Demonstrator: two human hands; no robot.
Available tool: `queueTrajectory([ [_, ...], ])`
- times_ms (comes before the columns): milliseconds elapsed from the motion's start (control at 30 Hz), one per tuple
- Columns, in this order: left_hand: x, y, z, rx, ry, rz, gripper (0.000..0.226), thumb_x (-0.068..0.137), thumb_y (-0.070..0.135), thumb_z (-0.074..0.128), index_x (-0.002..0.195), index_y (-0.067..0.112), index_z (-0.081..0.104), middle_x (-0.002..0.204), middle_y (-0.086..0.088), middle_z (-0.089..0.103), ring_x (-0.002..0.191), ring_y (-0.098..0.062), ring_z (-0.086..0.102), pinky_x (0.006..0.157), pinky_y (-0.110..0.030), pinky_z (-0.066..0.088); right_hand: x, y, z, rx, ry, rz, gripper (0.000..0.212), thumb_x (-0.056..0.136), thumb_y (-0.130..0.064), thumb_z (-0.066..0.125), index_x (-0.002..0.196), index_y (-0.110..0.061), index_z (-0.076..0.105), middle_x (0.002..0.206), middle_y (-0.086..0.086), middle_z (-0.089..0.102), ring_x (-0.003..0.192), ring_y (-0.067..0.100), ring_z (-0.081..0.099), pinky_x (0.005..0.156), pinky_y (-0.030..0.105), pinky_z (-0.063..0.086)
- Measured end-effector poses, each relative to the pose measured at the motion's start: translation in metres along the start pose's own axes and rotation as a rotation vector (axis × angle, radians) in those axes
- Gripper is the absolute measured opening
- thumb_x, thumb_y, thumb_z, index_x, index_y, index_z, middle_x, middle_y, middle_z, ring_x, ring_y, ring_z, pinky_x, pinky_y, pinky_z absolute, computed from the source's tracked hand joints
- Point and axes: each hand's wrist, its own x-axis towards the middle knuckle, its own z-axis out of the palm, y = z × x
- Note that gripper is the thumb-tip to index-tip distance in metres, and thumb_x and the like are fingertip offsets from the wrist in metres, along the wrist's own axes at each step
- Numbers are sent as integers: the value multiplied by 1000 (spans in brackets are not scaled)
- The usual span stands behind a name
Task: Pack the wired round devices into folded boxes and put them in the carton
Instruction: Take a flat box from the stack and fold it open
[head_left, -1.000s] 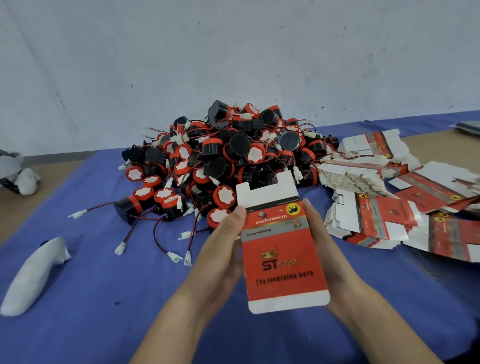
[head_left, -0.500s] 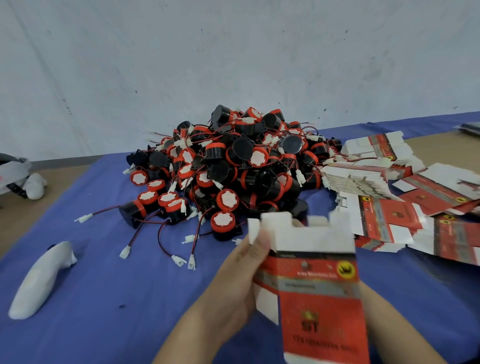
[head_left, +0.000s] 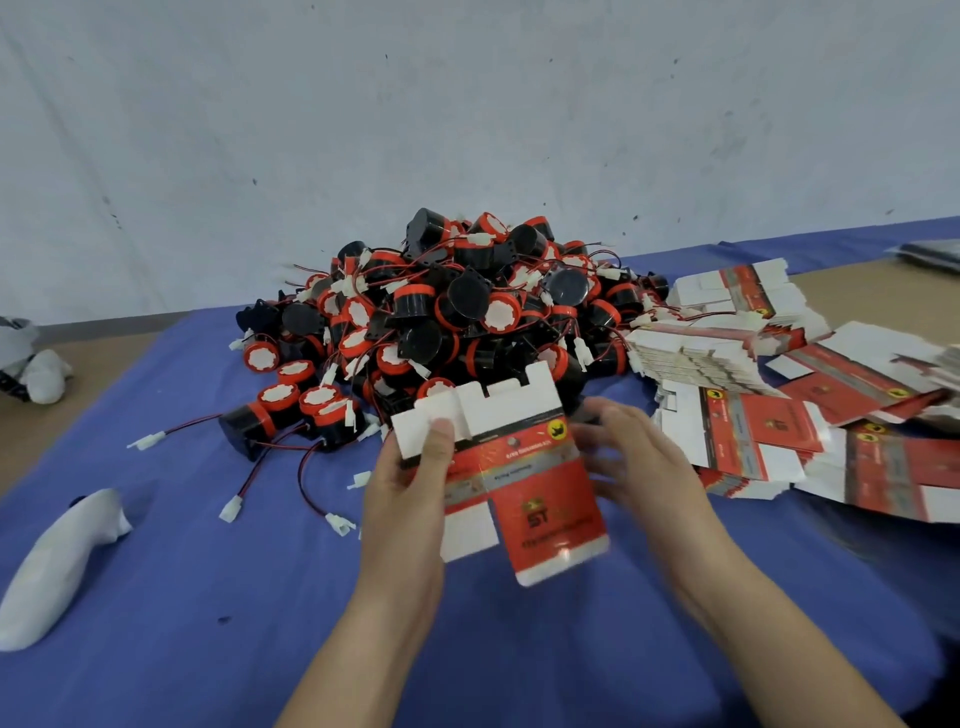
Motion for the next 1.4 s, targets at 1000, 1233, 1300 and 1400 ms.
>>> queueTrajectory([
  [1000, -26, -17, 10, 246, -302, 262, 74, 83, 82, 40, 149, 49, 33, 149, 16, 48, 133, -8, 51, 104, -37, 51, -35, 14, 38, -78, -122, -458, 48, 94, -57, 50, 139, -39, 49, 141, -20, 53, 128, 10, 58, 95, 27, 55],
  [1233, -28, -22, 9, 310, -275, 294, 76, 88, 79, 36, 154, 46, 23, 159, 14, 34, 144, -10, 37, 114, -43, 39, -34, 15, 36, -224, -53, -535, 41, 98, -66, 43, 124, -38, 58, 134, -8, 59, 125, 19, 59, 91, 30, 56],
  [1300, -29, -22, 8, 340, -274, 314, 76, 89, 79, 34, 155, 44, 21, 160, 14, 32, 145, -10, 35, 115, -43, 39, -34, 15, 35, -252, -47, -531, 40, 97, -68, 41, 120, -40, 58, 130, -10, 60, 121, 17, 61, 88, 26, 55],
  [1400, -30, -21, 8, 369, -282, 317, 79, 89, 78, 32, 157, 39, 20, 159, 11, 34, 145, -12, 35, 115, -44, 39, -33, 14, 34, -313, -51, -550, 44, 98, -69, 37, 113, -34, 59, 123, -13, 60, 115, 14, 62, 82, 16, 52],
])
